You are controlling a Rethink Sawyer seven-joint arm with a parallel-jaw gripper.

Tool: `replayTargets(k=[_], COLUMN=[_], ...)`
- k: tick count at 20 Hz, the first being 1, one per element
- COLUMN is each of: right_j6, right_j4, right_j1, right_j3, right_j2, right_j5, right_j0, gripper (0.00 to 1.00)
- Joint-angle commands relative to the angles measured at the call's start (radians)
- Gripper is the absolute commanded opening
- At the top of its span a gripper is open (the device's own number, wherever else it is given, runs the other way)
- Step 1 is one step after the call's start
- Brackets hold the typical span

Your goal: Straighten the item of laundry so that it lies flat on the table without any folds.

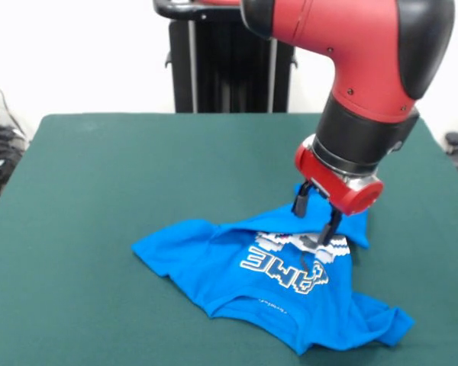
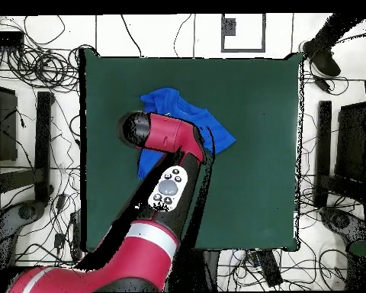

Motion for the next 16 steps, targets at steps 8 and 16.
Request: replayTargets(k=[8, 16], right_j6=[0.308, 0.313], right_j4=[0.060, 0.073], right_j1=[0.069, 0.099], right_j3=[0.073, 0.061], right_j2=[0.026, 0.005], right_j5=[-0.062, -0.074], right_j0=[0.045, 0.053], gripper=[1.00, 1.00])
